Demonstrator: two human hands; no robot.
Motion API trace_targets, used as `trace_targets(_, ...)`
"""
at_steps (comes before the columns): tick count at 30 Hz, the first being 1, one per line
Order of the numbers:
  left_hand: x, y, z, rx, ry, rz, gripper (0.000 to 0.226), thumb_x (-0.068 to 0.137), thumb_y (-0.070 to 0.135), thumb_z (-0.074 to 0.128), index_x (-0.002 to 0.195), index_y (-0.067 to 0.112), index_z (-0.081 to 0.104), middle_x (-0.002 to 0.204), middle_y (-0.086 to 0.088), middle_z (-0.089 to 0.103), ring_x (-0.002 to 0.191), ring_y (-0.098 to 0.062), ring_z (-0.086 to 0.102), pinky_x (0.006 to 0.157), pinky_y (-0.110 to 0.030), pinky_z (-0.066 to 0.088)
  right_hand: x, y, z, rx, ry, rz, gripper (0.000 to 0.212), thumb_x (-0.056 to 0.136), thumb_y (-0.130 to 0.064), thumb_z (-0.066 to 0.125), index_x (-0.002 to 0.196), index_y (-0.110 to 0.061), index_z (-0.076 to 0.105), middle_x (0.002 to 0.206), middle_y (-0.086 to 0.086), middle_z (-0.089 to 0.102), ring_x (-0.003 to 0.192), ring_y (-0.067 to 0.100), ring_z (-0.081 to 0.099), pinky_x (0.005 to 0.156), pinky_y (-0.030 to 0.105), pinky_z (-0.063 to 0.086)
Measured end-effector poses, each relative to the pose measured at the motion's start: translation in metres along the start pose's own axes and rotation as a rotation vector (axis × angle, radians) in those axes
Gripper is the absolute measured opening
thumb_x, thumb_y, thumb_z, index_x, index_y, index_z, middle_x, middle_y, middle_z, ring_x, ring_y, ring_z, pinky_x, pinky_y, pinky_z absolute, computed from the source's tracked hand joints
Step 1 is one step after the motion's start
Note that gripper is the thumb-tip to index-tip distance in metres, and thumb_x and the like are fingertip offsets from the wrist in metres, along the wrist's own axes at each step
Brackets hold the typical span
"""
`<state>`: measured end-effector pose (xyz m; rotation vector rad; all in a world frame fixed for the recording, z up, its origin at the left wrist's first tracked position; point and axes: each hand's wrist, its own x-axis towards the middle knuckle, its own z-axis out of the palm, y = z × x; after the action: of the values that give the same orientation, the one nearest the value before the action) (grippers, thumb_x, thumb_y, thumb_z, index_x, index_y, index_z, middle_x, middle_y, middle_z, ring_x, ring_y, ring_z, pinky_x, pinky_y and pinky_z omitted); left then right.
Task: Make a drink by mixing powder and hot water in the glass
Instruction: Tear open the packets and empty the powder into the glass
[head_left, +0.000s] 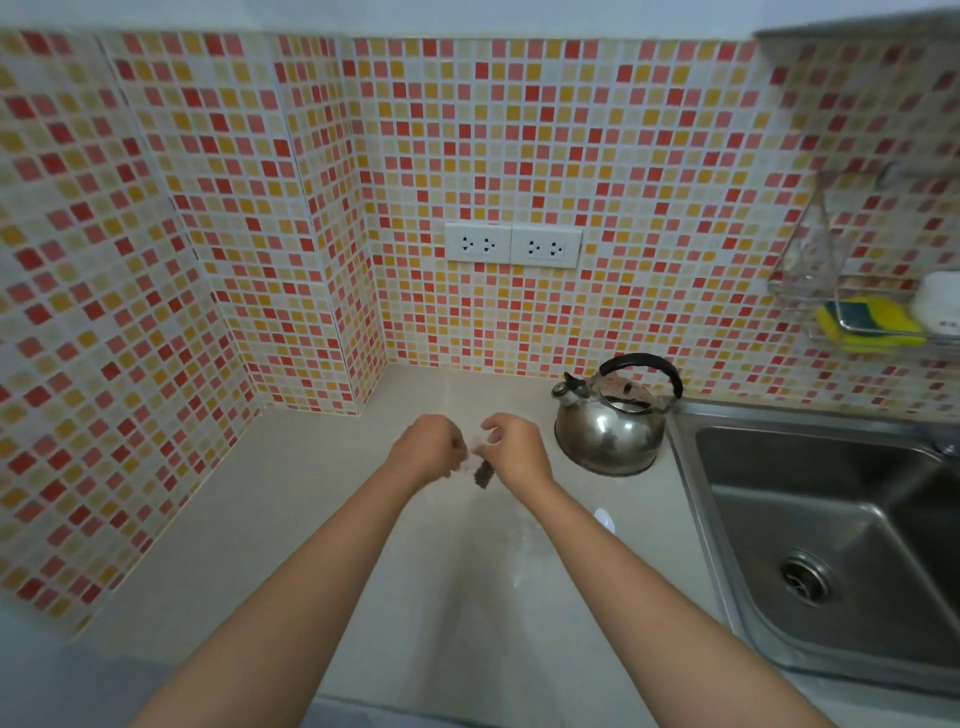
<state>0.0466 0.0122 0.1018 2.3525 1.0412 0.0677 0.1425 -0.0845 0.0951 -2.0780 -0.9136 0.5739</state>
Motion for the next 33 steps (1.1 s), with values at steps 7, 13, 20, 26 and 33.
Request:
trace_targets(7,-0.003,0.050,0.004,-0.307,-0.047,0.014,0.013,0.080,0.009,0.070,0.080,-0.002,0.075,0.068,-0.012,0.070,0.059,-0.016,0.064,0.061,-0.022,0.048,-0.011,-0.003,-0.043,0.306,-0.012,0.279,0.035,0.093,-0.025,0.059,0.096,0.010,0.063,0.098,0.026,0.069,0.051,0.021,0.065,0.052,0.029,0.053)
trace_targets(13,-0.006,0.077,0.027,-0.534,-0.167,0.034,0.022,0.081,-0.003,0.067,0.062,0.008,0.064,0.060,-0.008,0.063,0.053,-0.015,0.058,0.048,-0.018,0.048,-0.021,0.016,-0.073,0.391,-0.071,0.377,0.028,0.097,-0.016,0.053,0.105,0.010,0.058,0.099,0.029,0.067,0.025,0.007,0.054,0.032,0.015,0.045)
trace_targets(20,-0.005,0.090,0.040,-0.684,-0.266,0.052,0.023,0.088,-0.002,0.062,0.068,0.009,0.062,0.070,-0.011,0.063,0.061,-0.017,0.057,0.052,-0.017,0.048,-0.039,0.035,-0.093,0.558,-0.006,0.318,0.012,0.091,-0.006,0.057,0.083,0.001,0.062,0.048,0.003,0.062,0.035,0.012,0.061,0.037,0.017,0.047)
trace_targets(26,-0.008,0.091,0.041,-0.764,-0.284,0.085,0.023,0.091,0.009,0.063,0.068,0.010,0.061,0.057,0.000,0.065,0.052,-0.008,0.056,0.051,-0.015,0.045,-0.041,0.034,-0.099,0.619,-0.003,0.335,0.020,0.094,-0.004,0.051,0.076,-0.002,0.060,0.040,-0.001,0.062,0.035,0.008,0.060,0.040,0.015,0.047)
trace_targets(33,-0.012,0.102,0.037,-0.528,-0.142,0.108,0.024,0.091,0.005,0.061,0.068,0.009,0.055,0.070,-0.010,0.065,0.063,-0.016,0.063,0.061,-0.022,0.053,-0.034,0.012,-0.104,0.261,-0.076,0.404,0.025,0.097,-0.005,0.047,0.094,0.014,0.063,0.050,0.013,0.061,0.029,0.010,0.057,0.042,0.017,0.050)
